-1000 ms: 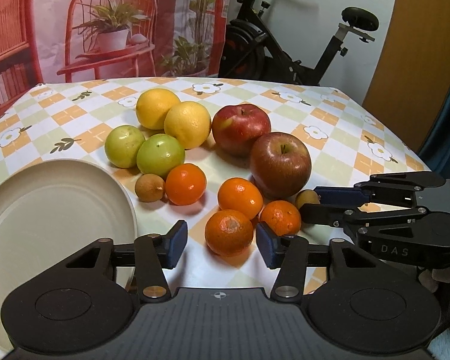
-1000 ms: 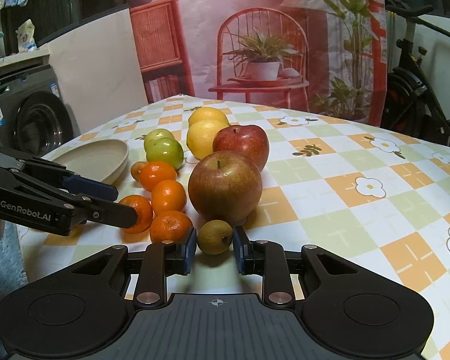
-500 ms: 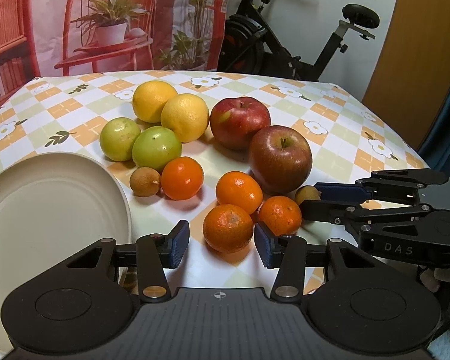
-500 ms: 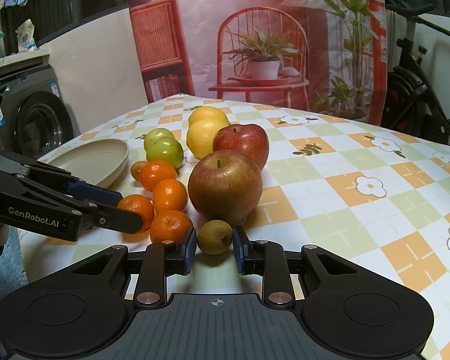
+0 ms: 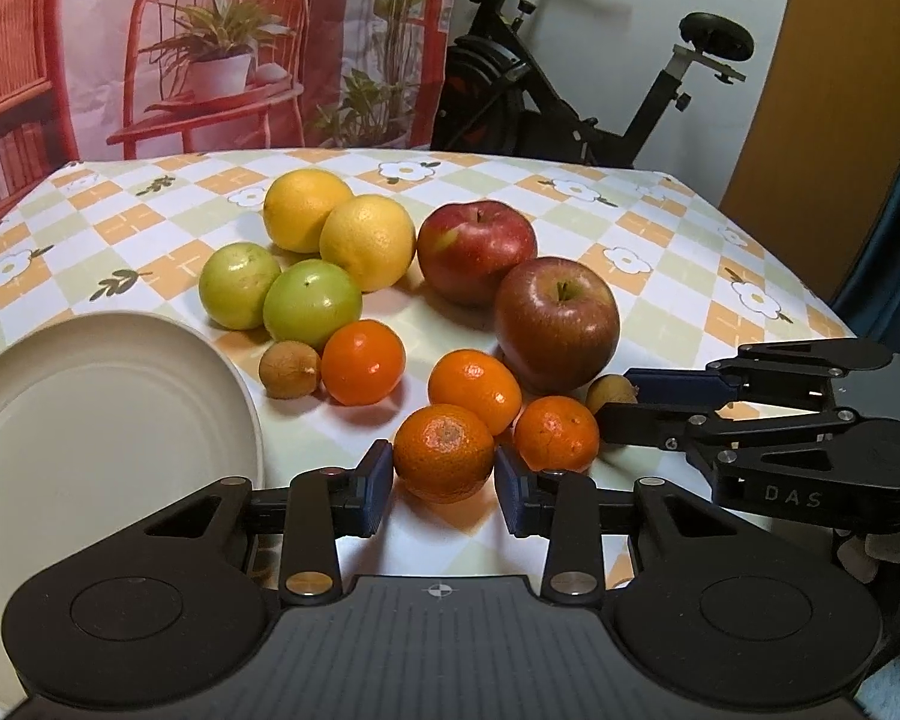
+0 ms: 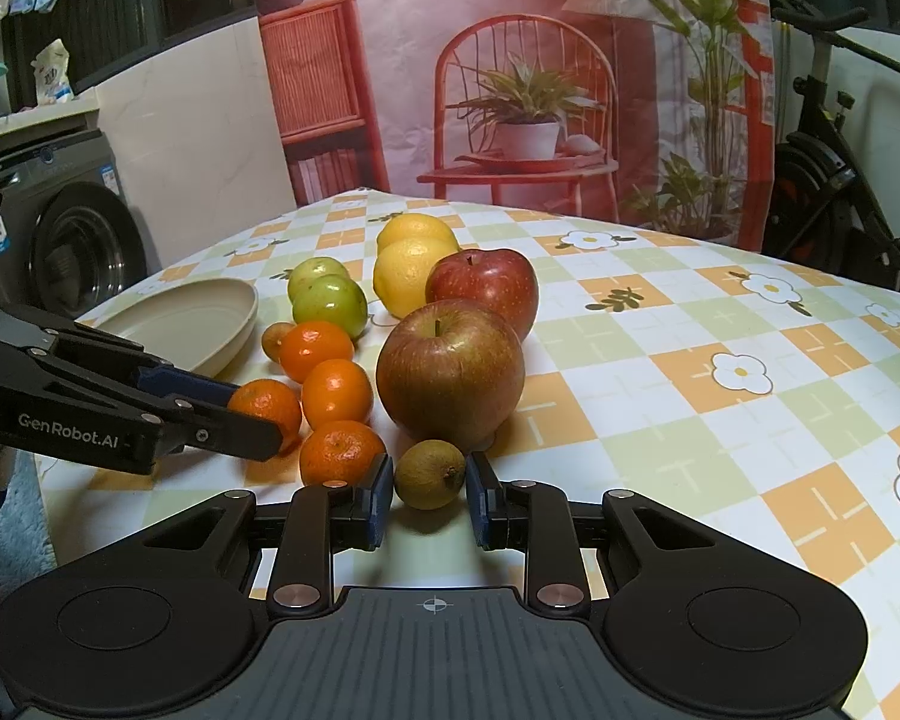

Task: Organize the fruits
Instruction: 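Carry the tangerine in the left tool and kiwi in the right tool over the plate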

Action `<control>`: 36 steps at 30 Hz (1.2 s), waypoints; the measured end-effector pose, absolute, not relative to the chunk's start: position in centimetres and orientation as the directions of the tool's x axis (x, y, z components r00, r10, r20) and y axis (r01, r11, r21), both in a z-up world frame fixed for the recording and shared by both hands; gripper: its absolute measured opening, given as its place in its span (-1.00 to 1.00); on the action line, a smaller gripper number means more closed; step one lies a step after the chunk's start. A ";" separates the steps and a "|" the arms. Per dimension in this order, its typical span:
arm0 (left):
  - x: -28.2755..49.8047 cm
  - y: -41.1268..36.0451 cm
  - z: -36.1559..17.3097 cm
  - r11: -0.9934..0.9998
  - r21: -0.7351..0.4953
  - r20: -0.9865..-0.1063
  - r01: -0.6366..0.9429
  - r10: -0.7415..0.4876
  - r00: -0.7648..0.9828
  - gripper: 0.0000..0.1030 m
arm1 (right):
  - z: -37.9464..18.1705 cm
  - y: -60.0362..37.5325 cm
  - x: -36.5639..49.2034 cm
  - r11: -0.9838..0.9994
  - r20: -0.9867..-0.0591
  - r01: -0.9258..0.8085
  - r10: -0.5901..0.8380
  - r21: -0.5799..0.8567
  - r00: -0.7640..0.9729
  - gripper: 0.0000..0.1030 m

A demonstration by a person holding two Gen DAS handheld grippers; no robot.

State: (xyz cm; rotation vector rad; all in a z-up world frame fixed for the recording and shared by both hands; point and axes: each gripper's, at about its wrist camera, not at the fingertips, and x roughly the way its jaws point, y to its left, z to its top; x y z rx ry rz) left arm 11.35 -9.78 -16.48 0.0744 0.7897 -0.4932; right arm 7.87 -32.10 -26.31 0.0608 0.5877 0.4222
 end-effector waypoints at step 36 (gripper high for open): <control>16.0 7.2 -10.2 0.966 -0.124 -0.619 0.227 -0.254 0.743 -0.24 | -18.9 -21.5 13.7 0.827 -0.516 -0.559 0.504 0.057 0.693 -0.53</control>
